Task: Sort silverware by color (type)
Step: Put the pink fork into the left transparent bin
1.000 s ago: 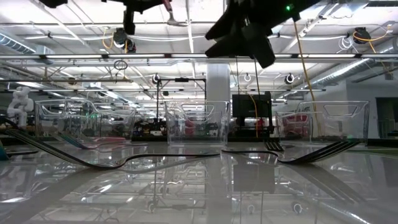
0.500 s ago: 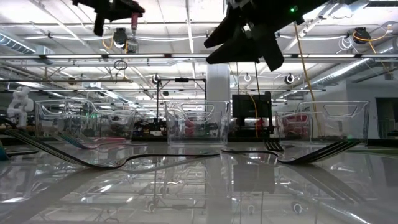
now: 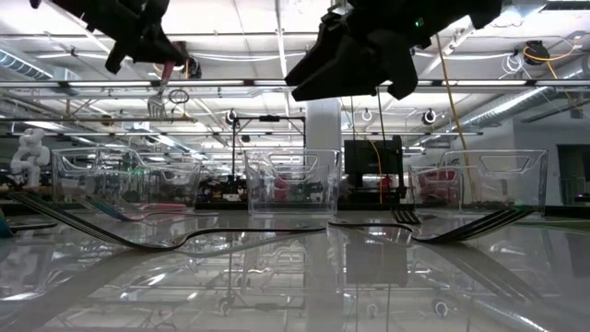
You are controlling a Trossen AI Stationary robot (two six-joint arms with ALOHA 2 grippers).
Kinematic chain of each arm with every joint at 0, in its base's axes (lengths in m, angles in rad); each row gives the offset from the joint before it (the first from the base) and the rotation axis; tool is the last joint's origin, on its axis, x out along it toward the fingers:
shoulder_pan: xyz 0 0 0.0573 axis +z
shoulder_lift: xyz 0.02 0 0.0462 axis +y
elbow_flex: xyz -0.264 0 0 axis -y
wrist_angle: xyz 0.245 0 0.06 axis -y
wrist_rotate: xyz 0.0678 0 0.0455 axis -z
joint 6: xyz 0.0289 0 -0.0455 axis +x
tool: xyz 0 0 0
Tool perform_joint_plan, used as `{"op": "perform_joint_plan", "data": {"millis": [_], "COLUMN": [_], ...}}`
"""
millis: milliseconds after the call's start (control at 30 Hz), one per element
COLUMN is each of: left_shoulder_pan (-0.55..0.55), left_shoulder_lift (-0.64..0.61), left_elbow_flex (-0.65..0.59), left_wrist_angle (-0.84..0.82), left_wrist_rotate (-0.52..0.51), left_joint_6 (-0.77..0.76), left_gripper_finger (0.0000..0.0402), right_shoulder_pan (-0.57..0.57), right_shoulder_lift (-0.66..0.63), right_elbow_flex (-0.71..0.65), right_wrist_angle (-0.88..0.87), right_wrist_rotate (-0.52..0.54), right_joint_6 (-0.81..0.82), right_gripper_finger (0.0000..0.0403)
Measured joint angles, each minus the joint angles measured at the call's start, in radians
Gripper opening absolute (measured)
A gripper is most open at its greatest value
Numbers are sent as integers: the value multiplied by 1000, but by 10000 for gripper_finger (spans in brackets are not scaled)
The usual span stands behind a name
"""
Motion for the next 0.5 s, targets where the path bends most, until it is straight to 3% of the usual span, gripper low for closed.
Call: {"op": "perform_joint_plan", "data": {"millis": [300,500], "left_shoulder_pan": [167,293], "left_shoulder_lift": [4,38], "left_elbow_flex": [1,1], "left_wrist_angle": [-19,-17], "left_wrist_rotate": [53,169], "left_joint_6": [0,8], "left_gripper_finger": [27,27], "right_shoulder_pan": [-3,-3], "right_shoulder_lift": [0,0], "right_elbow_flex": [0,0], "right_wrist_angle": [0,0], "right_wrist_rotate": [-21,-22], "right_joint_6": [-5,-7], "right_gripper_finger": [235,235]}}
